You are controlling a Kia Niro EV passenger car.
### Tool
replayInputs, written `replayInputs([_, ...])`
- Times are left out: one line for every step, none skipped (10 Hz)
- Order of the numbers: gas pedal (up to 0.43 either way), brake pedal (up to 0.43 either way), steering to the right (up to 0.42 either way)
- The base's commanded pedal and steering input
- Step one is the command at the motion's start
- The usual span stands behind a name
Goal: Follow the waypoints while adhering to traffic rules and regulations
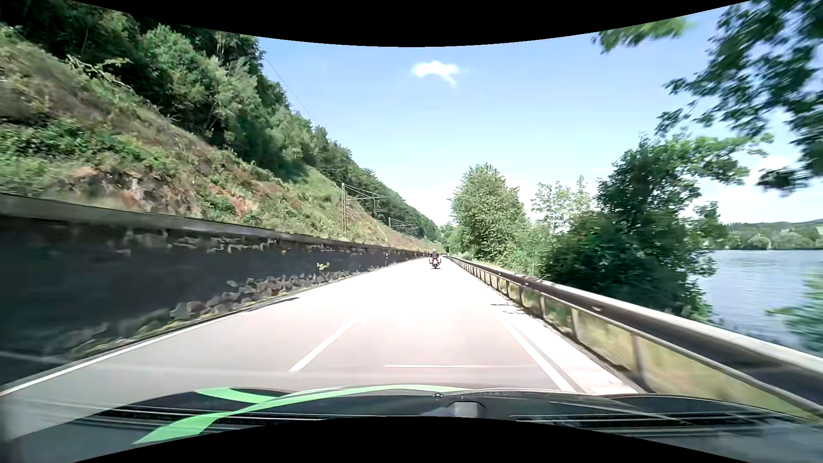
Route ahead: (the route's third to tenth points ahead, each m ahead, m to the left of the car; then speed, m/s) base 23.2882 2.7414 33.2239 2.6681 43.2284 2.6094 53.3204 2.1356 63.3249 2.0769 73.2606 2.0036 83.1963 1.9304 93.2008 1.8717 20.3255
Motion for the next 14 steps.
replayInputs([0.177, 0.0, 0.004])
replayInputs([0.197, 0.0, 0.003])
replayInputs([0.209, 0.0, 0.003])
replayInputs([0.22, 0.0, 0.002])
replayInputs([0.22, 0.0, 0.001])
replayInputs([0.22, 0.0, 0.001])
replayInputs([0.22, 0.0, 0.001])
replayInputs([0.22, 0.0, 0.001])
replayInputs([0.209, 0.0, 0.001])
replayInputs([0.209, 0.0, 0.0])
replayInputs([0.209, 0.0, 0.0])
replayInputs([0.22, 0.0, -0.002])
replayInputs([0.22, 0.0, -0.002])
replayInputs([0.22, 0.0, -0.002])
